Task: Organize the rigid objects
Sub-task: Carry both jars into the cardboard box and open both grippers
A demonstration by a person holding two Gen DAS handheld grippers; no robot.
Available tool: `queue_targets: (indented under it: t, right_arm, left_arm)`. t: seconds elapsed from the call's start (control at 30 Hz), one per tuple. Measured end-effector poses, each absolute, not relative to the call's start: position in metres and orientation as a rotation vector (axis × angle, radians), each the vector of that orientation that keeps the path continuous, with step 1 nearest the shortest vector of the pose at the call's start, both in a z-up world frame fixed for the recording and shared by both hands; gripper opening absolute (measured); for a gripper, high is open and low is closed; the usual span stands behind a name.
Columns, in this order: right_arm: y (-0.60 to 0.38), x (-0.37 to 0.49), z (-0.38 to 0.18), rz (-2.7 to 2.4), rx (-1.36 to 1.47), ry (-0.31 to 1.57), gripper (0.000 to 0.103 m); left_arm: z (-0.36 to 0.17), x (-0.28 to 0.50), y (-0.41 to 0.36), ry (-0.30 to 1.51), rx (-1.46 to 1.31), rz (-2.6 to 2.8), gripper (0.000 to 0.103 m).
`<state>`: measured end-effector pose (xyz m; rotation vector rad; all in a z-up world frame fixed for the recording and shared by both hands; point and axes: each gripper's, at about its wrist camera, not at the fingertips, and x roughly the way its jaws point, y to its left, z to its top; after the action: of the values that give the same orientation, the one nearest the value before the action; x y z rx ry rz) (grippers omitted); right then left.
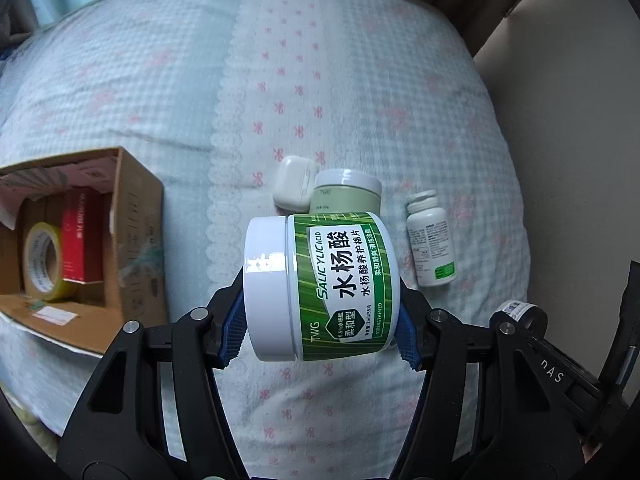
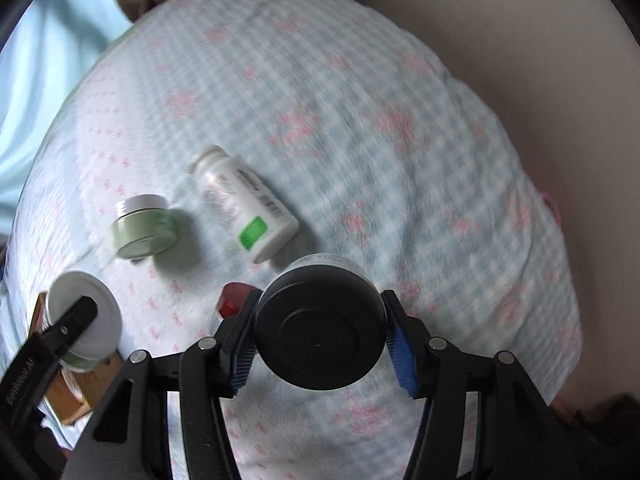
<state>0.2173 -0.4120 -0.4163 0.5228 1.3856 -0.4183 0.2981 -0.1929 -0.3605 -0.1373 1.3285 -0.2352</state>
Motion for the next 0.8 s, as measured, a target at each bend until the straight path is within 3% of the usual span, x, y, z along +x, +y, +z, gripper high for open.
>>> queue_targets:
  t: [0.47,0.8]
  right_arm:
    - [-0.364,0.214,-0.278,-0.065,0.238,1.295,0.053]
    - [-0.272,0.217,-0.218,0.091,0.198,1.221,0.053]
  left_arm:
    - [-0.217,0.26,-0.075,1.175,-0.231,-0.21,0.057]
    - [-0.168,0.242,0.048,1.099,-0.306,-0.183,0.057]
